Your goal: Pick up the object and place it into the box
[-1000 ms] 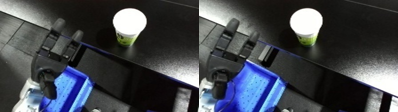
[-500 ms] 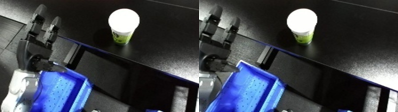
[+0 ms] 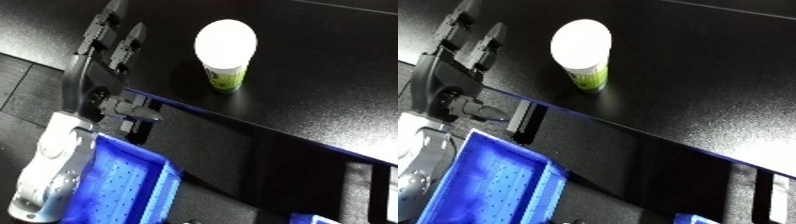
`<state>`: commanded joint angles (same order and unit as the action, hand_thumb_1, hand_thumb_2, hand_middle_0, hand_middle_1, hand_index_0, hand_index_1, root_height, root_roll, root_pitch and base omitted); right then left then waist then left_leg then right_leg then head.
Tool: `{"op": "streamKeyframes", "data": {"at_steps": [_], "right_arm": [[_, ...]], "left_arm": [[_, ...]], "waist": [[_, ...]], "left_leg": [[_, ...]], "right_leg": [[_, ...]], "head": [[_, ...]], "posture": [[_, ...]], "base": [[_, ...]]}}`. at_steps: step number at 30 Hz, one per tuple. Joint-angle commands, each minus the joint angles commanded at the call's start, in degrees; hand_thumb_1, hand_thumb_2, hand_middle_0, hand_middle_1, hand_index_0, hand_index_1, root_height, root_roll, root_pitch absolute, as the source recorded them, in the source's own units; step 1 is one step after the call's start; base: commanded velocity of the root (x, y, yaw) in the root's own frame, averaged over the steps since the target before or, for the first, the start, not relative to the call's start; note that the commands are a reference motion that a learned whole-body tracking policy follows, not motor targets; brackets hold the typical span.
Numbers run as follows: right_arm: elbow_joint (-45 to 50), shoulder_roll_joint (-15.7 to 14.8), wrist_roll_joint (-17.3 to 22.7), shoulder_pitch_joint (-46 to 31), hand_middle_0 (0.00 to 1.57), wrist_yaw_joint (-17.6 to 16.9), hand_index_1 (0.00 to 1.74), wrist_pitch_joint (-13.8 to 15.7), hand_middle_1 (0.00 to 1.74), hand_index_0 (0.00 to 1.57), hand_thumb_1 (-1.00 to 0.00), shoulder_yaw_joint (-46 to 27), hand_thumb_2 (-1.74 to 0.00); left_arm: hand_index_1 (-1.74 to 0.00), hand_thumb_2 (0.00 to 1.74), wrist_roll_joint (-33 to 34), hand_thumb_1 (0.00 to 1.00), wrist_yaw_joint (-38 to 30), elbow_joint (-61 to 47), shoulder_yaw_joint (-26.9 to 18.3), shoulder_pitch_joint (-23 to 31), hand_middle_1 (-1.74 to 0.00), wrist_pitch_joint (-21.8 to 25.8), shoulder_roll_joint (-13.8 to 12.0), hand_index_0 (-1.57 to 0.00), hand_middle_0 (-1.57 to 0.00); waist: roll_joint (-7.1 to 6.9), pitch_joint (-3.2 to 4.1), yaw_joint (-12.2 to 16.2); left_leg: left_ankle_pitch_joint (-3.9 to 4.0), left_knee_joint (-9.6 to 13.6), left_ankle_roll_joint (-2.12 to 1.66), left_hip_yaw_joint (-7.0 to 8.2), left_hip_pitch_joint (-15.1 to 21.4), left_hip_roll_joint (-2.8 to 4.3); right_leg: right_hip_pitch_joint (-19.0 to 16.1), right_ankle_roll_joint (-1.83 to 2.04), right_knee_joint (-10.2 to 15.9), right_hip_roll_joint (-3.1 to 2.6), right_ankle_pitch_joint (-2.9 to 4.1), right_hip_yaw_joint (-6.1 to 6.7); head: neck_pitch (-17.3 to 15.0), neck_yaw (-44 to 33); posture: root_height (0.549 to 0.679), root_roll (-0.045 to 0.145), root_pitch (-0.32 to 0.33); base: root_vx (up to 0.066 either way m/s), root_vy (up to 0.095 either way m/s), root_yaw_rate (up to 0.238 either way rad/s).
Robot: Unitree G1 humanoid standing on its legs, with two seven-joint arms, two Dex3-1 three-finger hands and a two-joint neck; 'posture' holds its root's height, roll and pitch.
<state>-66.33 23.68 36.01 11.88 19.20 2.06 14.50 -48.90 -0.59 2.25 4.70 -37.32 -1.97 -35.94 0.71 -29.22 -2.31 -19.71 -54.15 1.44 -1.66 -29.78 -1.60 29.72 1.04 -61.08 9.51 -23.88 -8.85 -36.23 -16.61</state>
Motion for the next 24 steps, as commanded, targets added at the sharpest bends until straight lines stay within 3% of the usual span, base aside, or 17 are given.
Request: {"op": "streamKeyframes", "data": {"at_steps": [11, 24], "right_arm": [[0.7, 0.0, 1.1, 1.5, 0.0, 0.2, 0.0, -1.4, 0.0, 0.0, 0.0, 1.0, 0.0], [0.5, -0.3, 2.2, 4.9, 0.0, 0.2, 0.0, -2.7, 0.0, 0.0, 0.0, 2.6, 0.0]], "left_arm": [[0.0, 0.0, 0.6, 0.0, -2.0, 7.1, 6.2, -7.4, 0.0, -1.2, 0.3, 0.0, 0.0], [0.0, 0.0, 1.9, 0.0, -3.9, 16.6, 13.2, -16.1, 0.0, -1.2, 3.4, 0.0, 0.0]], "waist": [[-0.81, -0.55, 1.9], [-1.89, -0.58, 4.0]], "left_leg": [[-0.7, -1.3, 0.67, 0.84, -1.0, 0.49], [-1.45, -2.5, 1.23, 1.66, -2.4, 1.31]], "right_leg": [[1.9, 0.43, -0.7, -0.57, 0.62, 0.82], [4.1, 0.73, -1.1, -1.22, 1.12, 1.37]], "head": [[2.1, -1.5], [4.7, -3.0]], "posture": [[0.593, 0.035, -0.07], [0.59, 0.028, -0.054]], "base": [[0.021, 0.019, -0.061], [0.006, 0.009, -0.063]]}}
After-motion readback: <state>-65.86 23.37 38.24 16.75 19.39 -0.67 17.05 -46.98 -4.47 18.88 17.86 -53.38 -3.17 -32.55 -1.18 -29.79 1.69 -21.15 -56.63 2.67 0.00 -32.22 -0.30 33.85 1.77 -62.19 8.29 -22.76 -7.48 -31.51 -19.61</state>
